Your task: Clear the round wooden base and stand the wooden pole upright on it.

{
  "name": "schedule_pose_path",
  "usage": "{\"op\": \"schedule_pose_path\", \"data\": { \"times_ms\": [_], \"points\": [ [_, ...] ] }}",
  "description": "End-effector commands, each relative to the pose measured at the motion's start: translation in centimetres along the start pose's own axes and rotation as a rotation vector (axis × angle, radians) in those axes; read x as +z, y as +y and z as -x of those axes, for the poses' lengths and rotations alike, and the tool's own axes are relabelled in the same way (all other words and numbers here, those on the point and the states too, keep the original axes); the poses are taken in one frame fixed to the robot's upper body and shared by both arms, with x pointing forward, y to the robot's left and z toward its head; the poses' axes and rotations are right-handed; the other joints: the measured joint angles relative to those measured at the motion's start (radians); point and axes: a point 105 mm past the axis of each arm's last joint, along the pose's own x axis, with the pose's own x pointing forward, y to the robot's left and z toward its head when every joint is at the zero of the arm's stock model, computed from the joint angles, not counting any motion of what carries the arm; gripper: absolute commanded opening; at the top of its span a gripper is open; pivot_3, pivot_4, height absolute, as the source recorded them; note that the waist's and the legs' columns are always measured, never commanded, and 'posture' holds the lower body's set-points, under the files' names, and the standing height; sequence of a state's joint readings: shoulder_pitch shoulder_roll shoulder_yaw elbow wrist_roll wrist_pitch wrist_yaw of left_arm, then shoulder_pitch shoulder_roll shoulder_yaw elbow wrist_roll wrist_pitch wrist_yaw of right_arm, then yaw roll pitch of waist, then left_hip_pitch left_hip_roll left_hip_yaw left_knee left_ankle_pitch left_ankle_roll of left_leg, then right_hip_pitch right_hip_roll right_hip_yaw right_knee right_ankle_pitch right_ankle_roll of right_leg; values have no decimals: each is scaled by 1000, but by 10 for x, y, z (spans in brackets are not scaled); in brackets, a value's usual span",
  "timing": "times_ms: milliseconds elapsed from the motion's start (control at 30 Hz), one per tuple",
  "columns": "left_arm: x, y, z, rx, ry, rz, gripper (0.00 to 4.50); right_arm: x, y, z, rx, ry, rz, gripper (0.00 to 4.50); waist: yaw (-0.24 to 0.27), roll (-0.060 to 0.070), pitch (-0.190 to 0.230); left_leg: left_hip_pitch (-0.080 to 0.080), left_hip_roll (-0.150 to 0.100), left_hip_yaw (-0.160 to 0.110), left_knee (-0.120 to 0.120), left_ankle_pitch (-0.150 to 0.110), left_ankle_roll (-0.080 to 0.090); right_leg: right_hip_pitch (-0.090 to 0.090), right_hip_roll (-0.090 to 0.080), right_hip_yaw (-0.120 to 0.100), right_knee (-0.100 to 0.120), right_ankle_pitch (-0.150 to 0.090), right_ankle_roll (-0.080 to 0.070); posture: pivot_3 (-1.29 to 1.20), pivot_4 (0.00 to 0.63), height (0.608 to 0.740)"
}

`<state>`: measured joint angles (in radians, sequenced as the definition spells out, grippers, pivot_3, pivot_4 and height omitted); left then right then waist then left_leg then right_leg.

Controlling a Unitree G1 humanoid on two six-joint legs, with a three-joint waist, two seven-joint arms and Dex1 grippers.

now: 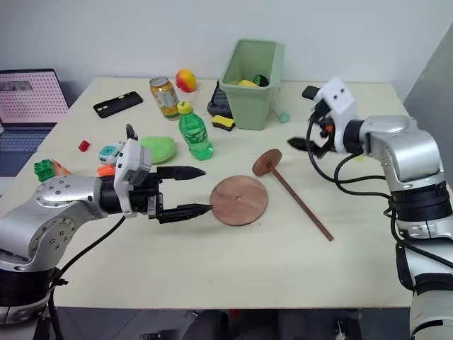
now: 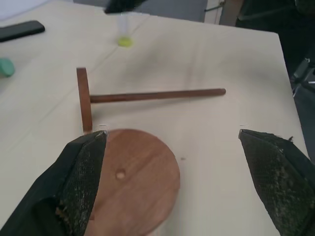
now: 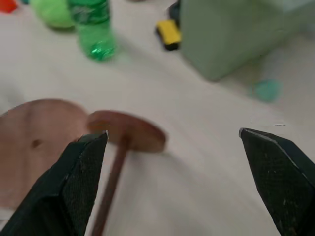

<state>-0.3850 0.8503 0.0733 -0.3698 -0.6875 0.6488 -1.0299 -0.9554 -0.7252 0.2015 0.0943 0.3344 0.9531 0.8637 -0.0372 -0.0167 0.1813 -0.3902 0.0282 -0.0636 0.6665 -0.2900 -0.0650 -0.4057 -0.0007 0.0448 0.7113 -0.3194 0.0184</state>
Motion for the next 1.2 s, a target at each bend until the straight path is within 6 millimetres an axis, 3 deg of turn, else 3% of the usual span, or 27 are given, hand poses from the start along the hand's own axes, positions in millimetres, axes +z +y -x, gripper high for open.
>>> {"op": "schedule_pose_path", "data": {
  "times_ms": [33,300,733,1200],
  "points": [
    [5,-3,1,29,-21,-44,4500,-16,5,-8,46,109,-90,4477,5,0,0,0,0,0,0,0,0,0,0,0,0,0,0,0,150,740],
    [-2,-22,-5,23,-25,-4,4500,-26,3,-47,51,261,-324,4477,-3,0,0,-1,0,0,0,0,0,-2,-1,0,1,0,0,0,150,740],
    [0,-30,-1,58,-20,7,4500,-24,19,-79,137,338,-345,4477,-7,0,0,-2,0,-2,0,0,0,-2,-2,-1,1,0,0,0,150,740],
    [0,-32,-3,43,-24,2,4500,-19,17,-85,150,338,-310,1242,-13,0,0,-2,0,-2,-1,0,0,-2,-1,-1,1,0,0,0,150,740]
  ]
}}
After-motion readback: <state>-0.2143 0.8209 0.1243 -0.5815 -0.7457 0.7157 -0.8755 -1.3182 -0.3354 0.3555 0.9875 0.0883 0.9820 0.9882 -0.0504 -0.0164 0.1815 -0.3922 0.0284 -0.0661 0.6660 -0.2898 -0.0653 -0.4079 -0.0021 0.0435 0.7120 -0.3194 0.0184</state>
